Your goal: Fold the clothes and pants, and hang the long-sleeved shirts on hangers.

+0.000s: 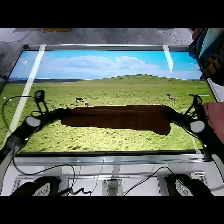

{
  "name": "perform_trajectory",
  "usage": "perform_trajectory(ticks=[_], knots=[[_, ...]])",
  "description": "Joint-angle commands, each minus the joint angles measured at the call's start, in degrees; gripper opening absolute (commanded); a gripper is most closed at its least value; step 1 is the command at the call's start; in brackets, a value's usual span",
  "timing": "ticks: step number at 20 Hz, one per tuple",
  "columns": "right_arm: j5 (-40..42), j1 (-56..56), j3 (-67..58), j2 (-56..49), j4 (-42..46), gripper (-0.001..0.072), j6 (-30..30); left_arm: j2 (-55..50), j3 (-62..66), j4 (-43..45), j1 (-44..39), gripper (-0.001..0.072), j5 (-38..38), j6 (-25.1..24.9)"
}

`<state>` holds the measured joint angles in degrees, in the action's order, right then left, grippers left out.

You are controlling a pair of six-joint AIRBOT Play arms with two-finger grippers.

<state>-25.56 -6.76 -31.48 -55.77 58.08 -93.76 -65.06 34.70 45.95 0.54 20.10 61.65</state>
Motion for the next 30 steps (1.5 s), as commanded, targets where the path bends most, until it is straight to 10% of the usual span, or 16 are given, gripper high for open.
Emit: perform_trajectory(ticks=[1,6,7,8,14,21,30], knots=[[3.9,0.2,-4.3,-10.7,-1.3,0.0012,-0.3,-8.9,1.9,-4.3,-3.8,0.0016,-7.6,0.1],[4.5,3.4,-12.3,-15.9,-0.2,0.0042,3.5,-9.0,2.2,-4.2,-2.7,0.0039,-9.4,0.1],[4.7,3.9,-12.8,-16.2,-0.1,0.0285,5.6,-8.8,2.2,-4.2,-2.6,0.0295,-9.4,0.1],[5.4,4.2,-12.9,-16.1,0.4,0.0666,7.0,-8.2,2.2,-4.2,-2.6,0.0712,-9.2,0.2],[1.2,1.3,-13.0,-16.0,2.5,0.0684,7.5,1.3,2.2,-4.0,4.6,0.068,-5.6,0.2],[-3.2,-1.1,-13.0,-16.0,5.2,0.0676,7.5,-6.4,5.1,-4.0,24.1,0.0681,31.7,-4.5],[-4.0,-1.1,-13.0,-16.0,4.5,0.0676,7.5,-26.0,20.3,-4.2,14.1,0.068,36.3,-8.9]])
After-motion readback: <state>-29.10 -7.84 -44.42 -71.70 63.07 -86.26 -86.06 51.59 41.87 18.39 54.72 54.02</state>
